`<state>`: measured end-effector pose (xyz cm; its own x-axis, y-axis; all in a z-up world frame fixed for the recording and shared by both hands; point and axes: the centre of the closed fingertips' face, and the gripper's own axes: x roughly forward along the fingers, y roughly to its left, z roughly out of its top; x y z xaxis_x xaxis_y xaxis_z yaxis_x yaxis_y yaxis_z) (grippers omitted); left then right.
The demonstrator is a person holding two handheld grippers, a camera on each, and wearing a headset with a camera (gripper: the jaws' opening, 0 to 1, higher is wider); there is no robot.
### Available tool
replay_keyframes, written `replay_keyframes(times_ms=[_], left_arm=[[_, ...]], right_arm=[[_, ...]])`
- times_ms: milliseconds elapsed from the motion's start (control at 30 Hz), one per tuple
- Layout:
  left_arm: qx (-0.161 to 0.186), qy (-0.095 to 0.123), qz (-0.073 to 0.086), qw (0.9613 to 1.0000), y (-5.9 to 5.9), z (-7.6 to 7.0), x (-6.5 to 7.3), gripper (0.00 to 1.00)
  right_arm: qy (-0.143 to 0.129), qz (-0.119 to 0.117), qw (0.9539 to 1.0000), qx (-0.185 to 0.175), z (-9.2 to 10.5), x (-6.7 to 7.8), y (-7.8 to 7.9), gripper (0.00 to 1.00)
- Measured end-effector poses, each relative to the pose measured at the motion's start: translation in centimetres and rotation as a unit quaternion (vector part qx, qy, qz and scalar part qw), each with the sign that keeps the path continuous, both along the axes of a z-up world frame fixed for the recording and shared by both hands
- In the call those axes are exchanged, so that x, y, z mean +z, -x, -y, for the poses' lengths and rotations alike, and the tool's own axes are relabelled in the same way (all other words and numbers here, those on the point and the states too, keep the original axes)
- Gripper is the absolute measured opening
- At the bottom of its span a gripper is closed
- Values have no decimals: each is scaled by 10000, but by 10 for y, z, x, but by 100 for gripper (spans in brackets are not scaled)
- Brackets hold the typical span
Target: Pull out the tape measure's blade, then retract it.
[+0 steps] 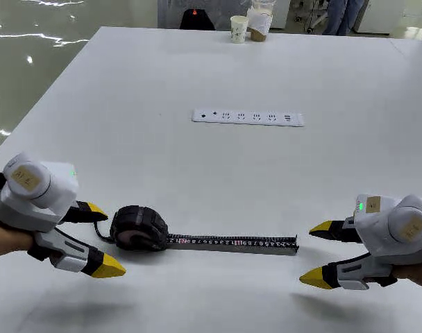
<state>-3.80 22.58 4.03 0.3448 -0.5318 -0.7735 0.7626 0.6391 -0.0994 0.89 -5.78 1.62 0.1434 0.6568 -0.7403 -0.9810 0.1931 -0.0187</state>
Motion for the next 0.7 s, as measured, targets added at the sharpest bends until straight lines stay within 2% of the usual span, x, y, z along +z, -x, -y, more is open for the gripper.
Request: replay_keyframes(times_ms=[233,433,700], left_arm=[[255,184,194,9993,4,8,2,69],[489,276,295,9980,7,11,1,73],[888,469,523,9936,10,11,7,78]], right_arm=[[-182,-12,9996,-218,-2,3,6,55],[-359,-17,9985,-424,-4,5,12,60],[-546,-14,9958,-732,-3,8,18,66]])
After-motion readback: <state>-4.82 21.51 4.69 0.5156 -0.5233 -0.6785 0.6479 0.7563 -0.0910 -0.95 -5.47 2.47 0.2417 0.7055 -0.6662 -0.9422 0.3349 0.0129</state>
